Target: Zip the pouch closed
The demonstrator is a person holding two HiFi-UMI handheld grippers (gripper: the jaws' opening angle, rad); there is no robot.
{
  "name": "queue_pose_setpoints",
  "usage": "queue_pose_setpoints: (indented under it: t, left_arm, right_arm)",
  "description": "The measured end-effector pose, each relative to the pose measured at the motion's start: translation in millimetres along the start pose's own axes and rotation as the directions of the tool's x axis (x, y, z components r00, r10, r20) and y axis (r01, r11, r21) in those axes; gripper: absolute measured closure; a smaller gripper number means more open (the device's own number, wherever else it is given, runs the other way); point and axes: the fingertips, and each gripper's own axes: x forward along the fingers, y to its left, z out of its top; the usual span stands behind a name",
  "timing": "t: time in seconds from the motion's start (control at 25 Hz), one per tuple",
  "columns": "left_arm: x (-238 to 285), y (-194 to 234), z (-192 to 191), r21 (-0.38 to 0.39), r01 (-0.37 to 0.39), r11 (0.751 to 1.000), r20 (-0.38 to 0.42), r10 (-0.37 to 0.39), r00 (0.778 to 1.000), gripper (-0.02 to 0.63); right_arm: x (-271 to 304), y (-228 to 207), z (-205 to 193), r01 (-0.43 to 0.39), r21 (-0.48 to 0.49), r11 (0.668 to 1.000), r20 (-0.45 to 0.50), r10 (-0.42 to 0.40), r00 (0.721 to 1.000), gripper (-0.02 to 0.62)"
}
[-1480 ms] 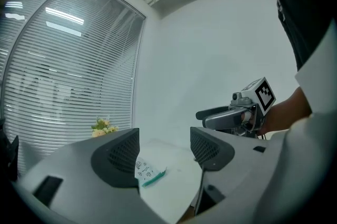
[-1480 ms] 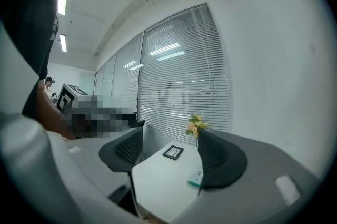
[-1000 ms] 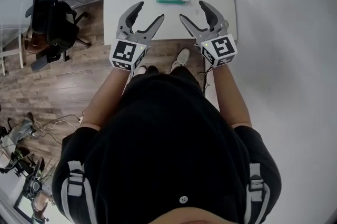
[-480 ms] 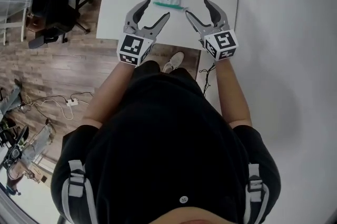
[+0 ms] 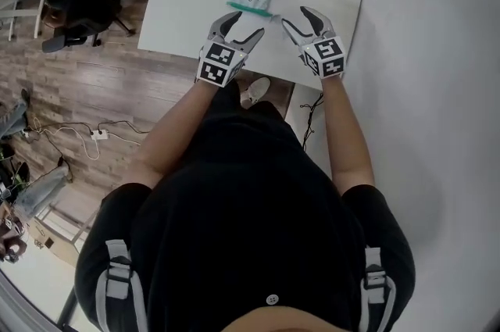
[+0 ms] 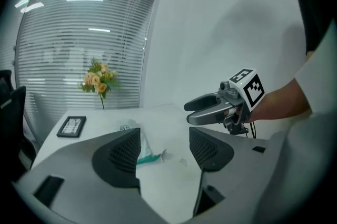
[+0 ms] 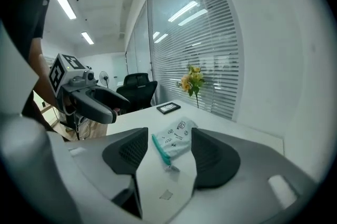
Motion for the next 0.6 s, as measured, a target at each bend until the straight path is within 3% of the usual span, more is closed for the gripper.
queue_pose_setpoints:
  t: [0.24, 0.6]
  left_arm:
    - [43, -1, -49, -0.099, 0.023, 0.995, -0.149, -0.037, 0.988, 0.319]
    - [92, 2, -87, -0.144, 0.042, 0.989, -0.285, -0.082, 0.955, 0.351]
  right_arm:
    - [25, -7, -46, -0.053, -0.029, 0.998, -0.136, 0.048, 0.99, 0.342]
    - [63, -12, -88, -0.142, -0.073, 0.987, -0.301, 0.114, 0.947, 0.376]
